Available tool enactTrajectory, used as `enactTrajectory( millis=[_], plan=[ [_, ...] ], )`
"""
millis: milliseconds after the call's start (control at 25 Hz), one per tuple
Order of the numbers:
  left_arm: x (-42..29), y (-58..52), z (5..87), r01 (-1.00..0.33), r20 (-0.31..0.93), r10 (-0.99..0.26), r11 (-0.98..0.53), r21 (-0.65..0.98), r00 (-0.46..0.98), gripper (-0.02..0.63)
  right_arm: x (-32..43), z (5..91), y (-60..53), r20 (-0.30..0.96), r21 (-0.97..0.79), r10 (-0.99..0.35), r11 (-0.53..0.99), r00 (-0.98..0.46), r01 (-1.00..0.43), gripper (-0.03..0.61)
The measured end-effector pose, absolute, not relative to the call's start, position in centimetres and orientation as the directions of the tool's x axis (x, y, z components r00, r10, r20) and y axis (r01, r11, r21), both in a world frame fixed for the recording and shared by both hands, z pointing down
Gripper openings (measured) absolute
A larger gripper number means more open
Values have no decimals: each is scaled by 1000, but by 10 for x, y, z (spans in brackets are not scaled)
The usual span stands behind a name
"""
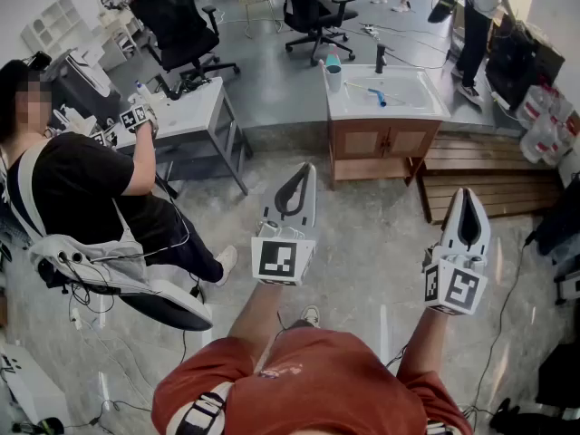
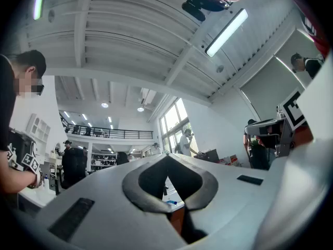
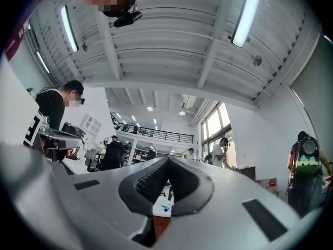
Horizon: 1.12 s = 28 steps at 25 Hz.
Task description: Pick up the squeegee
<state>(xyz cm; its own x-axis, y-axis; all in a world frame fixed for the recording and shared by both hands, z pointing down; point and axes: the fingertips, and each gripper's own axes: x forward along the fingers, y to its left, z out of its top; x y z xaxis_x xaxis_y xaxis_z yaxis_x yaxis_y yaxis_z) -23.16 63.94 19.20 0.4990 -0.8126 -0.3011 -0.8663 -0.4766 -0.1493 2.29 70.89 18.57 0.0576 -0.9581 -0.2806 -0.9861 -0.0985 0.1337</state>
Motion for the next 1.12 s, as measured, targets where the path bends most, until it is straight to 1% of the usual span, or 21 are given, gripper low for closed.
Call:
enactTrajectory(
  millis=[120,480,640,920,1120],
  plan=[
    [-245,631,189,-862,-298,-809,-489,-136,506,17,8,185,699,-285,123,-956,-100,61,-987,8],
    [-291,599,183,-844,-285,-794,-507,-176,536,17,-40,174,670,-307,121,-948,-131,89,-984,8],
    [-318,580,184,-844,-299,-791,-517,-141,534,17,-65,180,651,-297,100,-950,-134,98,-986,8],
    [-359,553,205,-843,-273,-798,-521,-137,538,18,-104,194,627,-286,83,-953,-124,96,-989,8],
    [-375,530,211,-862,-286,-816,-498,-94,503,17,-107,207,605,-259,60,-960,-129,109,-990,8]
  ],
)
